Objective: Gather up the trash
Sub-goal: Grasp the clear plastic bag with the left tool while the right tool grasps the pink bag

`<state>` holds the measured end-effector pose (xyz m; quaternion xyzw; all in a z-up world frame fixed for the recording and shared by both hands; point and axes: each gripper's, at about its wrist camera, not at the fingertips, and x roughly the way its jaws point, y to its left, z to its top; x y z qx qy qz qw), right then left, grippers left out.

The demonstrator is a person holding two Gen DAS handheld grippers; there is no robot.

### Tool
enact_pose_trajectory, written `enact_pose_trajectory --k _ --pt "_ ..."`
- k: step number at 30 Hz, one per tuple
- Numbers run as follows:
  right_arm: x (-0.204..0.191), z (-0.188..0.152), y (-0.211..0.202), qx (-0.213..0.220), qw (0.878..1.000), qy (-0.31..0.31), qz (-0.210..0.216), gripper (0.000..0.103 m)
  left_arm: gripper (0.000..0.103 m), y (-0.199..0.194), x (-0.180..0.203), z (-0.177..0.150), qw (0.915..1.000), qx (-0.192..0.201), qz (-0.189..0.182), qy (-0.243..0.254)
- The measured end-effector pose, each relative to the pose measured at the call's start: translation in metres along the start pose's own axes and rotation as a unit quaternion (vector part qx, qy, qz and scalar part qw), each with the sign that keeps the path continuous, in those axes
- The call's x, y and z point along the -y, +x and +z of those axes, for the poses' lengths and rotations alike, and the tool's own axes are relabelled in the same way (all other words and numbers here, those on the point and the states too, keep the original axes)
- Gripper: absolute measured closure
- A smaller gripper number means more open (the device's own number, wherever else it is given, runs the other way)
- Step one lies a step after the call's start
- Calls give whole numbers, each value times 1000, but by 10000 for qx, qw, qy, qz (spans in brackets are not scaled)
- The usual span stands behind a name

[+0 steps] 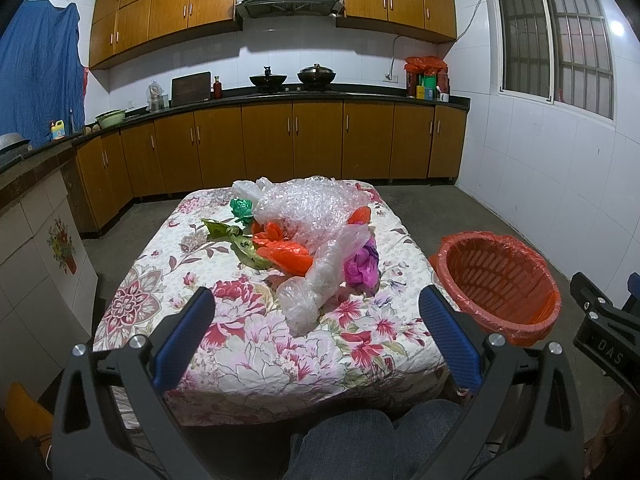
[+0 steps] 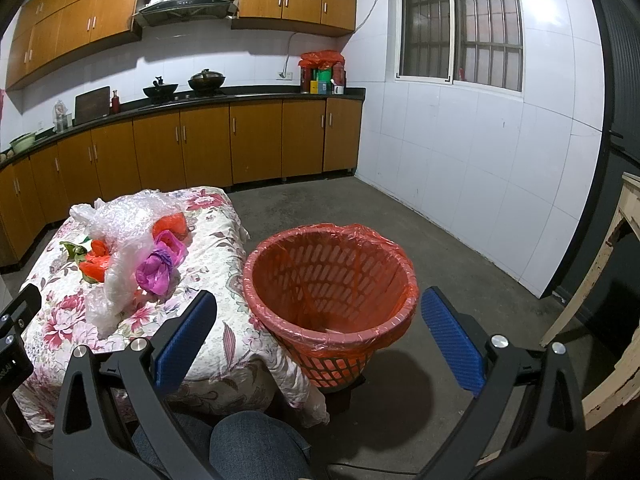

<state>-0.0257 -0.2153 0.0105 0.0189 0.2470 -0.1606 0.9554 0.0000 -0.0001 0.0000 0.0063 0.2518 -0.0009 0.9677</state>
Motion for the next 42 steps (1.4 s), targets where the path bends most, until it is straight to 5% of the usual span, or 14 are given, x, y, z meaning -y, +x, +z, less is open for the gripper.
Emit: enact_pose_trajectory --k 16,26,38,42 --pt "-33 5 47 -541 9941 -27 940 2 4 43 -61 -11 9958 -497 428 -644" --pt "-42 2 73 -809 9925 -118 912 2 6 117 -44 -5 9979 -570 71 -301" --pt "-61 3 111 -1056 9893 -241 976 2 31 210 -24 -16 9921 -1199 -349 105" --pt "-69 3 120 -1120 9878 -275 1049 2 54 219 -18 -17 9905 -1219 -583 249"
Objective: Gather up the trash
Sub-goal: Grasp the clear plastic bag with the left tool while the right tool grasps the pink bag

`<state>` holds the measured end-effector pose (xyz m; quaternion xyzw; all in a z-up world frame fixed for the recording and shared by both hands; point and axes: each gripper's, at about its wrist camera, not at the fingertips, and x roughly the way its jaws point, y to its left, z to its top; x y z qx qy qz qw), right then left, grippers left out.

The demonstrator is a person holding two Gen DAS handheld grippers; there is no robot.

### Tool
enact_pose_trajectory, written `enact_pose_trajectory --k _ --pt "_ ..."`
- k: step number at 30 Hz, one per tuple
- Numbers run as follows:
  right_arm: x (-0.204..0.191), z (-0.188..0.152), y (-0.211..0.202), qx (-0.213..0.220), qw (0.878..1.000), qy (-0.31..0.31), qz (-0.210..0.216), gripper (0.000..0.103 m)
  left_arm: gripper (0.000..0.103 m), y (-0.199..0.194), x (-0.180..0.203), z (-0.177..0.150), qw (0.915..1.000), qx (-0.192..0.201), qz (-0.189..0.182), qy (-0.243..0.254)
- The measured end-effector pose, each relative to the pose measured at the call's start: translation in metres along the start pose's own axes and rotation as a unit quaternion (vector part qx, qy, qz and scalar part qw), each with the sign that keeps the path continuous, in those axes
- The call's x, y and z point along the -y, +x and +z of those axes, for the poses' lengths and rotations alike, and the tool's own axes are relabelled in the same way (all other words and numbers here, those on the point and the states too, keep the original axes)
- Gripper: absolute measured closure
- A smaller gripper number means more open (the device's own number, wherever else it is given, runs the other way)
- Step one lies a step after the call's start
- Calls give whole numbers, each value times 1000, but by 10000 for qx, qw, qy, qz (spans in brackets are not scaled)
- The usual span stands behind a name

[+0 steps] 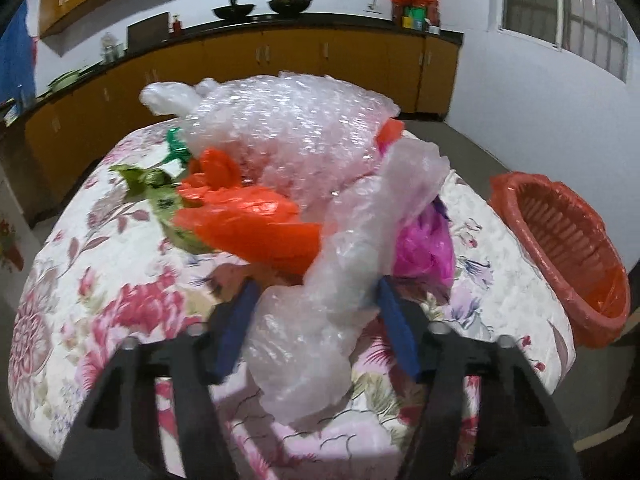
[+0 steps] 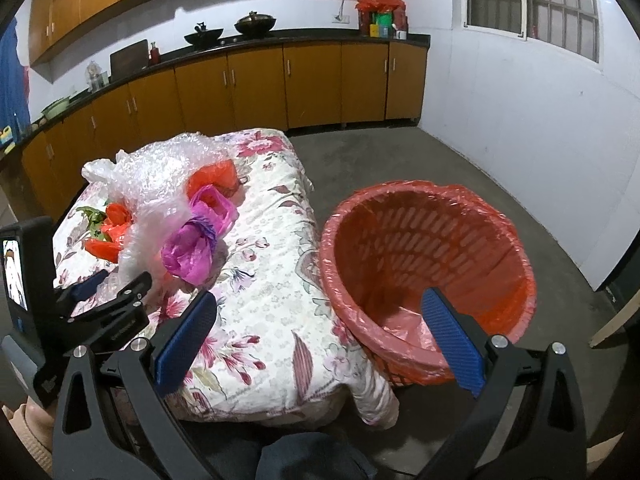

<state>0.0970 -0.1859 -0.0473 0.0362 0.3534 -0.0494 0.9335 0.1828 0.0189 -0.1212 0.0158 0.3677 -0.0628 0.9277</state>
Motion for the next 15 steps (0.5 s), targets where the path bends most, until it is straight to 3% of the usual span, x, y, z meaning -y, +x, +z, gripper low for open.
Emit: enact_pose_trajectory --k 4,10,15 --pt "-8 6 11 0 9999 -69 157 2 73 -5 -1 1 9997 109 -213 8" --pt "-27 20 31 9 9988 -179 454 6 76 -29 -12 -1 9986 369 -390 -26" --pt "-56 30 56 -167 9956 -371 841 25 76 -55 -30 1 9973 594 -368 -226"
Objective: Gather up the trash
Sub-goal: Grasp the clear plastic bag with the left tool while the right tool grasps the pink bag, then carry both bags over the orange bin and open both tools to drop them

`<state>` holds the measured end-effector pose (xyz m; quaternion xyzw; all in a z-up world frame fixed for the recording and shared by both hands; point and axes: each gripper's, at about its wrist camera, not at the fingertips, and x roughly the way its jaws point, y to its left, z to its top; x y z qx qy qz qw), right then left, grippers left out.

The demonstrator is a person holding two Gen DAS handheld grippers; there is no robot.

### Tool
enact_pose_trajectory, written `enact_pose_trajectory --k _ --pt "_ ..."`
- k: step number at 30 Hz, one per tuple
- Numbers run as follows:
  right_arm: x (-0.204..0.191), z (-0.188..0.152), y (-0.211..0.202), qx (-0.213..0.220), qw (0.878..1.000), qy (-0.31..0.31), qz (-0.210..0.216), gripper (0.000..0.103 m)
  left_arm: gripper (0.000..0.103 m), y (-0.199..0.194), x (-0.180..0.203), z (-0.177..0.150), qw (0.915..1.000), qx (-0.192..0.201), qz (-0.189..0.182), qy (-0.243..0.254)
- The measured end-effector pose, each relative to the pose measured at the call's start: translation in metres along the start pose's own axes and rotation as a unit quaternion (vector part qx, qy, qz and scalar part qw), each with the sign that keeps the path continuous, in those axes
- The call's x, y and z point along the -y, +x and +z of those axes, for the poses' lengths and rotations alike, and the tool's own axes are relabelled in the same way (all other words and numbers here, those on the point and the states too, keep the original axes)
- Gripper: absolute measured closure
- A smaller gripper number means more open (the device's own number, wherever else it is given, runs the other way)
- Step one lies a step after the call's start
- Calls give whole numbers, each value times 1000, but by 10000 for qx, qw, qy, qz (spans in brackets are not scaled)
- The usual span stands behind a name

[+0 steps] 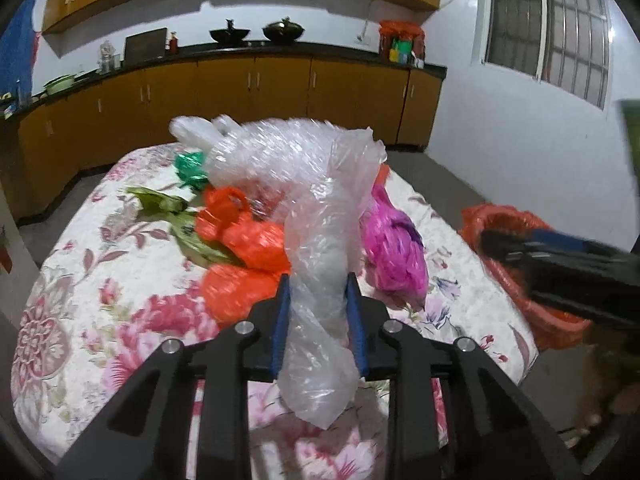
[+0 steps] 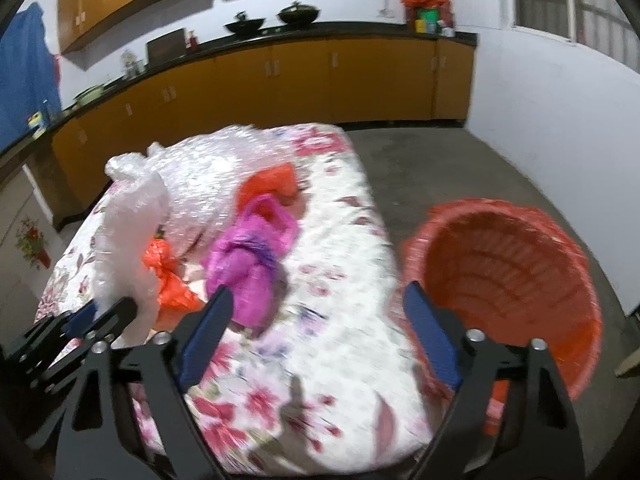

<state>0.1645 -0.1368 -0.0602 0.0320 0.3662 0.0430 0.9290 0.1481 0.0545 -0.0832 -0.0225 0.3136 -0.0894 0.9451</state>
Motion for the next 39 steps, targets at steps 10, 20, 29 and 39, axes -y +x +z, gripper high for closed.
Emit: enact_pose_trajectory --k 10,20,29,39 --pt "-35 17 55 -320 9989 -30 342 20 76 -27 -38 14 9981 301 384 -379" --pt "-25 1 81 -719 9965 -123 404 53 76 -24 -41 15 9977 238 462 -444" --pt "16 -9 36 -428 9983 46 397 54 76 -19 -17 21 9993 226 132 -278" --pt "99 -13 -36 120 9981 531 -278 54 76 -9 53 35 9975 215 -666 107"
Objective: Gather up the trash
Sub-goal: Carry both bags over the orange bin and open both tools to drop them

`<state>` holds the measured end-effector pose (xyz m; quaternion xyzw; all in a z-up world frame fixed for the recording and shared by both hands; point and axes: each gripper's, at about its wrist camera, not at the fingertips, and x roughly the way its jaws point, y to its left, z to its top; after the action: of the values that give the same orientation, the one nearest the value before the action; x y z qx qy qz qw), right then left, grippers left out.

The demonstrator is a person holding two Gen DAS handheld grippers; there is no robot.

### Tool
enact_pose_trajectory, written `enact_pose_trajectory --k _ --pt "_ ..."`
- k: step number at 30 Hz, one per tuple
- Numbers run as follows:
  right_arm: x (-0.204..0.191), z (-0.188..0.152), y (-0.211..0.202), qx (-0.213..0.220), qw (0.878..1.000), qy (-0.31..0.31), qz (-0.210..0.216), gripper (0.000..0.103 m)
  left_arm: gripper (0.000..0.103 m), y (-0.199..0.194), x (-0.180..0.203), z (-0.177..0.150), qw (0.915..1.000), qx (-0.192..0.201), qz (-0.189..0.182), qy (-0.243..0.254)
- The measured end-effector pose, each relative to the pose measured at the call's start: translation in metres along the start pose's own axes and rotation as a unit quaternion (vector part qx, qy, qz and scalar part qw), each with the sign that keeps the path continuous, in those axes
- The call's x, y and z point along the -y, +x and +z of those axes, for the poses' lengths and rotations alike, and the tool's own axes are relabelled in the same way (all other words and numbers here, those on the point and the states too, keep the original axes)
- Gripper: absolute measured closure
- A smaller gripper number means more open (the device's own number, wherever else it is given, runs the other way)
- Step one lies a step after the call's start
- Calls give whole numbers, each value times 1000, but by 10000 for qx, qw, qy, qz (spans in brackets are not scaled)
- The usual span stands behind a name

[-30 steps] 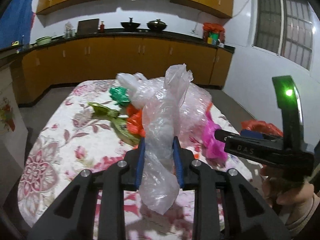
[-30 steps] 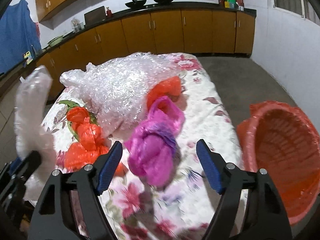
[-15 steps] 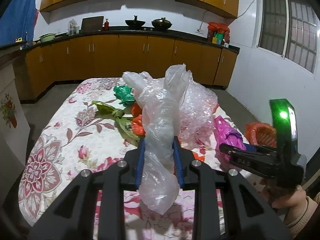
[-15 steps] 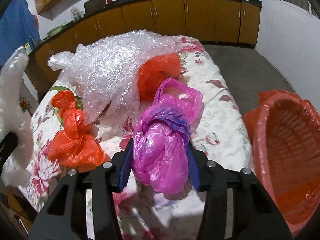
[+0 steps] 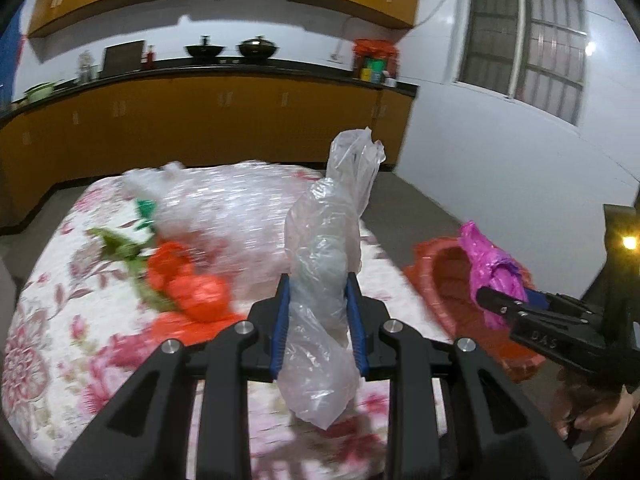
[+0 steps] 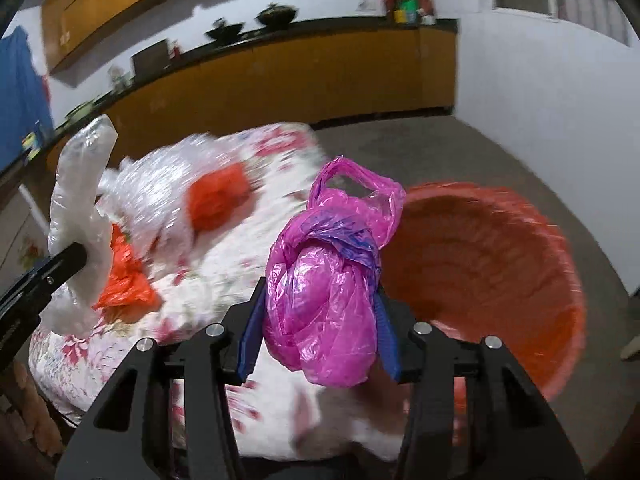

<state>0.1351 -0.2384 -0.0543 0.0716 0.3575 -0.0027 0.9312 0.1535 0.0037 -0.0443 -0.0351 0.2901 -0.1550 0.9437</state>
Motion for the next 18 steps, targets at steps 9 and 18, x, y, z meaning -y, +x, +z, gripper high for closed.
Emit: enact_pose_trajectory --k 9,18 --pt "64 7 -32 203 9968 573 -519 54 76 33 68 12 9959 -165 -822 354" --pt "93 9 -30 285 9942 810 -650 54 76 70 109 18 9896 -424 -1266 537"
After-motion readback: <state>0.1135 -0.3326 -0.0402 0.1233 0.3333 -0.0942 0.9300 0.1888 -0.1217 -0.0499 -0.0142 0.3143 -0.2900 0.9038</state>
